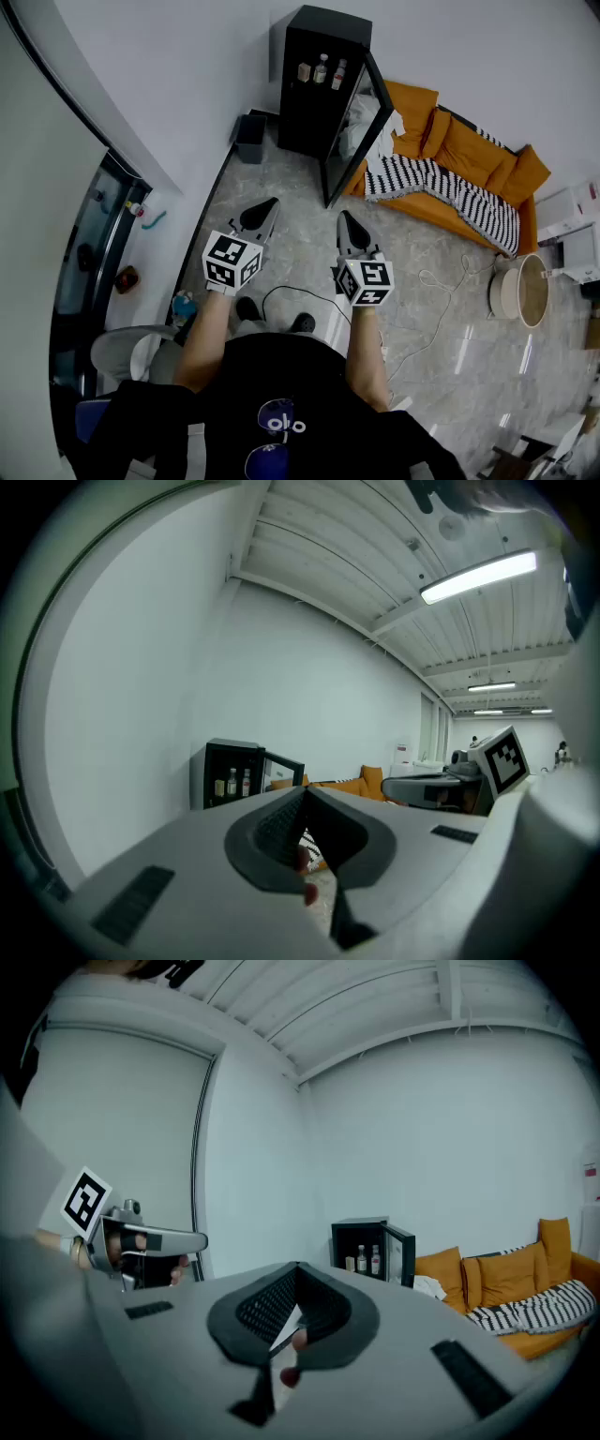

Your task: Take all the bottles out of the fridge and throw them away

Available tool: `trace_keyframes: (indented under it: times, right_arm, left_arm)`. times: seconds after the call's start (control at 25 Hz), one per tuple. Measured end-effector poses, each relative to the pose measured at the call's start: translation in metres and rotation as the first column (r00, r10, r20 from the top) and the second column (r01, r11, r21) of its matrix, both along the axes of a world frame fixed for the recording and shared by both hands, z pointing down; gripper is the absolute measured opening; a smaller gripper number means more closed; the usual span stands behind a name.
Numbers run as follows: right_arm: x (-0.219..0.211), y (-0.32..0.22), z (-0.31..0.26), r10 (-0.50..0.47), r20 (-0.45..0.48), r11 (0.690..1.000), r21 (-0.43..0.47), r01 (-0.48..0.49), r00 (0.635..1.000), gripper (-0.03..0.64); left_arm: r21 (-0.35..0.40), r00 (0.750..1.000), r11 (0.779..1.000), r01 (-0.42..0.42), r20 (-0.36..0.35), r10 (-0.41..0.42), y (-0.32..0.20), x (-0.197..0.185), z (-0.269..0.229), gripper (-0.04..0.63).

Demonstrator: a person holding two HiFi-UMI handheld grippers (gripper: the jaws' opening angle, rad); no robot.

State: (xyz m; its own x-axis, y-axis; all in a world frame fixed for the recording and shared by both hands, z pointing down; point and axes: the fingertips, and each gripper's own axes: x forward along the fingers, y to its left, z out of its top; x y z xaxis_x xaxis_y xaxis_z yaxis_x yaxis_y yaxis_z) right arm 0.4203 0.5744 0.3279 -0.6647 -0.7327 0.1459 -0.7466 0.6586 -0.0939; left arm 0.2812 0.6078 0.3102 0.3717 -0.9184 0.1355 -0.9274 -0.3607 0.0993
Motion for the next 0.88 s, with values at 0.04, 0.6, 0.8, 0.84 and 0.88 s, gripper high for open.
trace_keyframes:
  times: [0.04,0.6,0.8,0.84,0.88]
  right_arm:
    - [-0.004,0.0,0.0,-0.002,0.004,1.0,-0.002,0.002,1.0,0.0]
    - [-0.069,-0.007,0.006,0.008,-0.032,1.0,-0.025,-0.009,0.999,0.0]
    - [-0.101,-0.009,0.011,0.033,-0.035,0.999,-0.035,-0.035,0.999,0.0]
    - [-0.106,-0.01,0.012,0.038,-0.038,0.999,-0.037,-0.039,0.999,0.0]
    - [-0.111,-0.012,0.013,0.04,-0.041,0.998,-0.039,-0.042,0.998,0.0]
  left_arm:
    - [-0.001,1.0,1.0,0.0,0.0,0.0,0.0,-0.004,0.001,0.0]
    - [-0.015,0.999,0.999,-0.029,-0.013,0.029,-0.001,-0.076,0.015,0.0]
    - [-0.008,0.998,0.998,-0.068,0.003,0.068,0.002,-0.109,0.019,0.0]
    - [-0.009,0.997,0.997,-0.074,0.004,0.074,0.001,-0.114,0.021,0.001]
    - [-0.014,0.997,0.997,-0.08,0.002,0.08,-0.001,-0.119,0.023,0.002]
